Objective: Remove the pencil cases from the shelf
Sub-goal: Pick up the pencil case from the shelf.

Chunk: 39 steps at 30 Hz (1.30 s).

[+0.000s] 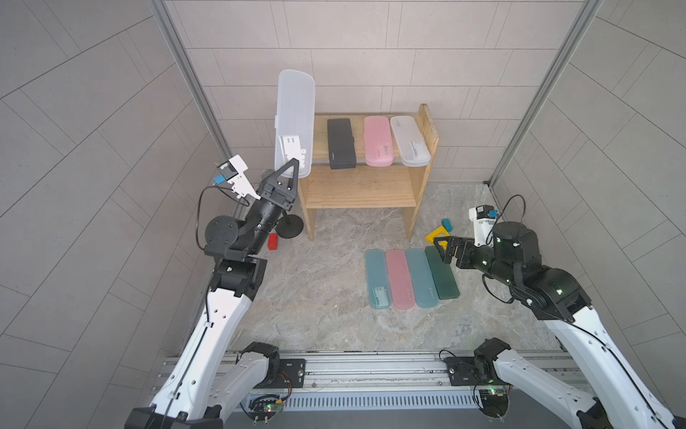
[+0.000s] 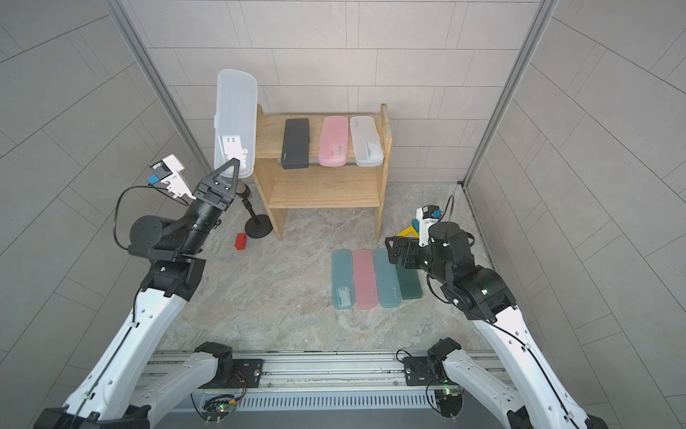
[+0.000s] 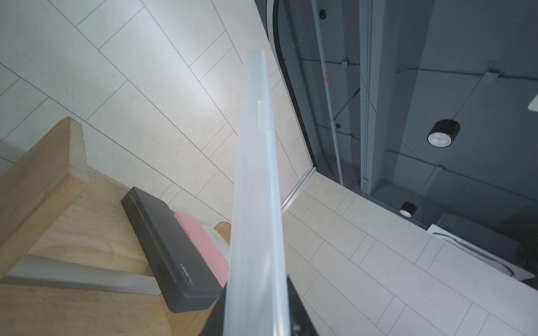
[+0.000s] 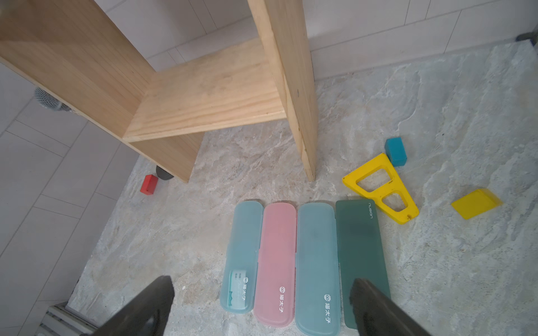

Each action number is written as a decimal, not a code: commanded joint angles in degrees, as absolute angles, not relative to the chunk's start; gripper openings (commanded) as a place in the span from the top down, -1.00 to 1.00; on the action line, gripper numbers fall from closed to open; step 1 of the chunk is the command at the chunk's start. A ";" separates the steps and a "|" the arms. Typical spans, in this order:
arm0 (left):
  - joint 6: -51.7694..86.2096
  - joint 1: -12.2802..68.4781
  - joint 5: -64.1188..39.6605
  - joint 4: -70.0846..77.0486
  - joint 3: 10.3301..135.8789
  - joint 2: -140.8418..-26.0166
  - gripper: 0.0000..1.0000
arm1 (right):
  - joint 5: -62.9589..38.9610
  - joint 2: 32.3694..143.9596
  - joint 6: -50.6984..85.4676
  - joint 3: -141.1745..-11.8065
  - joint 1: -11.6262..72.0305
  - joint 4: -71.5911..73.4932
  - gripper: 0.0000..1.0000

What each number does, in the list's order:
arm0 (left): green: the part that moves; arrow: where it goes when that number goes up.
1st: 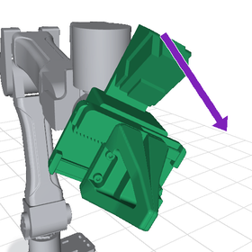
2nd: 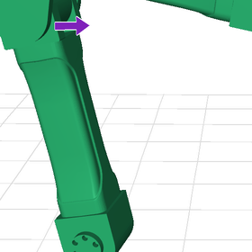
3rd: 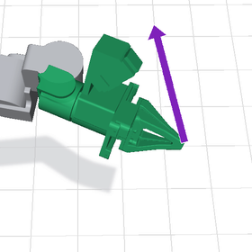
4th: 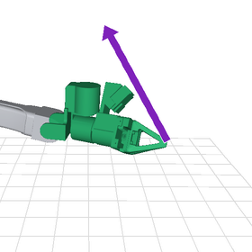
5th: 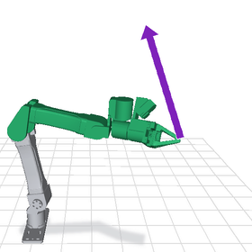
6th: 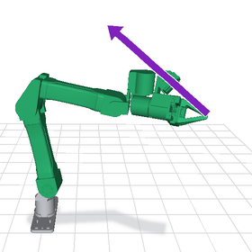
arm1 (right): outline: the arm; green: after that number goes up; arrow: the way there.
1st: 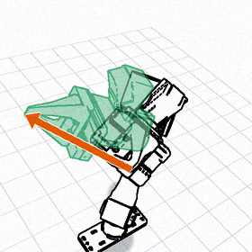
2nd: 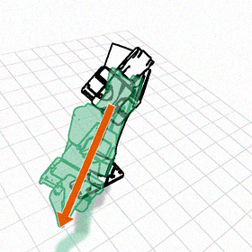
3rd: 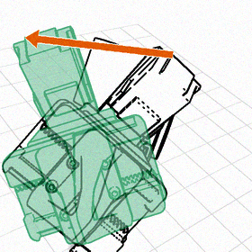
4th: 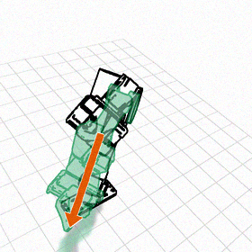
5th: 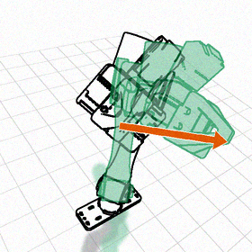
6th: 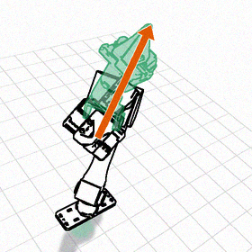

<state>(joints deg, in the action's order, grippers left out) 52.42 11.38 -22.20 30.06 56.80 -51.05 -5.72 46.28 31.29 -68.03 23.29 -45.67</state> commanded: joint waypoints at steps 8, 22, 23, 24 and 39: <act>36.45 11.34 -24.87 26.68 44.88 -35.24 0.94 | -8.49 45.07 35.96 -70.73 23.29 -43.54 -1.00; 32.38 11.36 -22.28 15.36 36.69 -21.03 0.94 | -1.64 55.64 40.09 -75.37 42.25 -30.04 -0.99; 32.05 11.37 -22.13 14.20 36.56 -19.90 0.94 | -0.26 57.56 39.72 -77.07 45.15 -30.10 -1.00; 31.92 11.34 -22.27 13.15 36.48 -18.80 0.93 | 1.15 59.43 39.20 -78.78 48.09 -29.81 -1.00; 29.36 11.41 -18.18 9.49 27.75 -7.63 0.93 | 1.56 86.18 38.79 -106.67 60.61 -26.47 -1.00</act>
